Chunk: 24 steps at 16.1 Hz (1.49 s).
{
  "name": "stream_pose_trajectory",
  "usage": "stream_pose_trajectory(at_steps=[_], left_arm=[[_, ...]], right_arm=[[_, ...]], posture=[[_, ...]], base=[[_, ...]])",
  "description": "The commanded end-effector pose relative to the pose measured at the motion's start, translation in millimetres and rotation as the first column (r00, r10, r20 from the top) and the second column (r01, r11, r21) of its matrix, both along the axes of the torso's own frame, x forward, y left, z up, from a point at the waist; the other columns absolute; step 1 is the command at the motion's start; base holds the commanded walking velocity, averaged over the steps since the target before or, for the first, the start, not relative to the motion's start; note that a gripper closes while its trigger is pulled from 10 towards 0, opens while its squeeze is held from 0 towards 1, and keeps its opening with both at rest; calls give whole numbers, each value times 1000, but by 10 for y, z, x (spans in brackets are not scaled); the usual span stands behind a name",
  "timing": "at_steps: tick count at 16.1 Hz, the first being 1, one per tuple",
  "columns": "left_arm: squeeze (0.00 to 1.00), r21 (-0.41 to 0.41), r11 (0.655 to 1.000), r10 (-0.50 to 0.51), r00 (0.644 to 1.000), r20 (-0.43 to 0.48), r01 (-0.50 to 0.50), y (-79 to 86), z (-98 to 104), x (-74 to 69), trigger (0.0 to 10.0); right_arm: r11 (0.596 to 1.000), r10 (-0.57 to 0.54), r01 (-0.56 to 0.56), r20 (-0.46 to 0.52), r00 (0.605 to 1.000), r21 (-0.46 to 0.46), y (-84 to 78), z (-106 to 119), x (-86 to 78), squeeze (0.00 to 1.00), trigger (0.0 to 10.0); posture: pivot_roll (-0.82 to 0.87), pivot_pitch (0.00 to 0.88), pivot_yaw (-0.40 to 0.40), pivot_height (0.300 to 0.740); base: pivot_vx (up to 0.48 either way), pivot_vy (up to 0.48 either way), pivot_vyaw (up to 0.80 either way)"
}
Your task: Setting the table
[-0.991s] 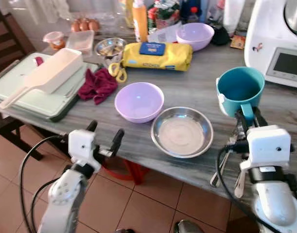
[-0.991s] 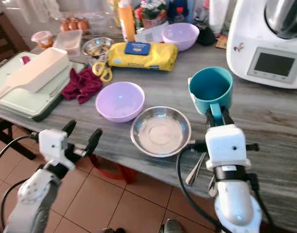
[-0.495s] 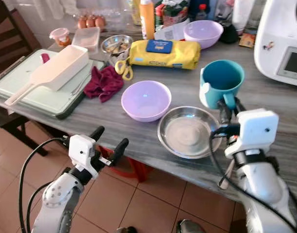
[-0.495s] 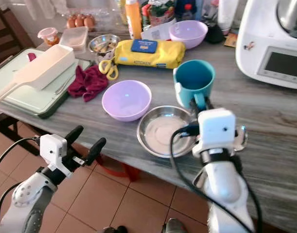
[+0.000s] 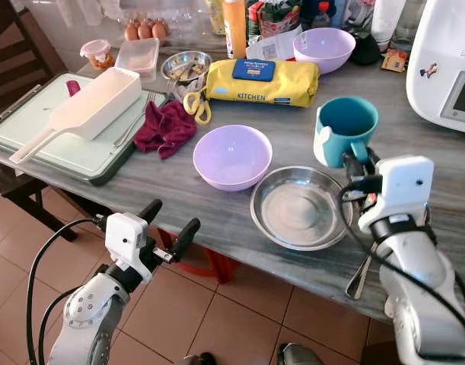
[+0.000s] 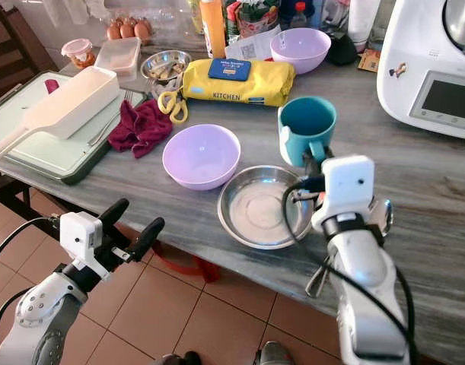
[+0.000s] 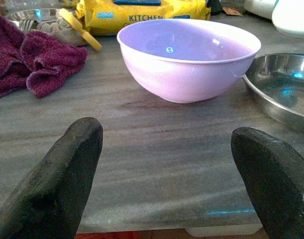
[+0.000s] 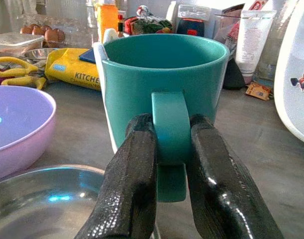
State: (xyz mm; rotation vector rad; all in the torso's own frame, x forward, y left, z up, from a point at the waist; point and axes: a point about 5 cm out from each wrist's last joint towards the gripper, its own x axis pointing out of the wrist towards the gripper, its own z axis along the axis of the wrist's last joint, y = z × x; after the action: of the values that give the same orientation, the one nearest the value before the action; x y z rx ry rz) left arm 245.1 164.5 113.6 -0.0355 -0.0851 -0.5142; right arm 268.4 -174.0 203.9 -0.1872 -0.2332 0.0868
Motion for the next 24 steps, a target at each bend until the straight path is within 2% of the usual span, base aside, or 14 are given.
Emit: stream_pose_trajectory(at_steps=[1, 4, 15, 16, 17, 18, 22, 24], left_arm=[[0, 16, 1000, 7, 1000, -6, -7, 50, 8, -28, 10000], [0, 18, 1000, 9, 1000, -5, -9, 56, 26, -23, 10000], [0, 14, 1000, -5, 1000, -6, 5, 31, 49, -42, 10000], [0, 14, 1000, -6, 1000, -7, 6, 34, 48, -48, 10000], [0, 12, 1000, -13, 1000, -9, 13, 30, 45, -55, 10000], [0, 5, 1000, -26, 1000, -12, 26, 18, 43, -62, 10000], [0, -11, 998, -57, 998, -19, 57, -17, 42, -69, 10000], [0, -72, 984, -168, 985, -40, 165, -127, 75, -126, 10000]], right_arm=[[1000, 16, -16, 11, 1000, 17, -18, 9, 32, 0, 10000], [999, 19, -19, -6, 1000, 27, -85, -33, 78, 0, 10000], [999, 37, -36, -39, 999, 26, -152, -160, 162, 0, 10000], [999, 38, -37, -41, 998, 26, -155, -176, 155, 545, 10000], [999, 38, -37, -42, 998, 24, -156, -183, 149, 804, 10000], [999, 37, -36, -43, 998, 21, -160, -186, 143, 1000, 10000], [999, 33, -33, -43, 999, 17, -177, -188, 139, 1000, 10000], [1000, 27, -26, -48, 998, 14, -193, -209, 133, 1000, 10000]], posture=[[-131, 218, 120, 740], [-122, 221, 124, 740], [-115, 228, 124, 740], [-115, 228, 124, 740], [-117, 229, 124, 740], [-120, 229, 123, 740], [-123, 227, 122, 740], [-126, 225, 118, 740]], base=[[0, 0, 0], [0, 0, 0], [0, 0, 0], [0, 0, 0], [0, 0, 0], [0, 0, 0], [0, 0, 0], [0, 0, 0]])
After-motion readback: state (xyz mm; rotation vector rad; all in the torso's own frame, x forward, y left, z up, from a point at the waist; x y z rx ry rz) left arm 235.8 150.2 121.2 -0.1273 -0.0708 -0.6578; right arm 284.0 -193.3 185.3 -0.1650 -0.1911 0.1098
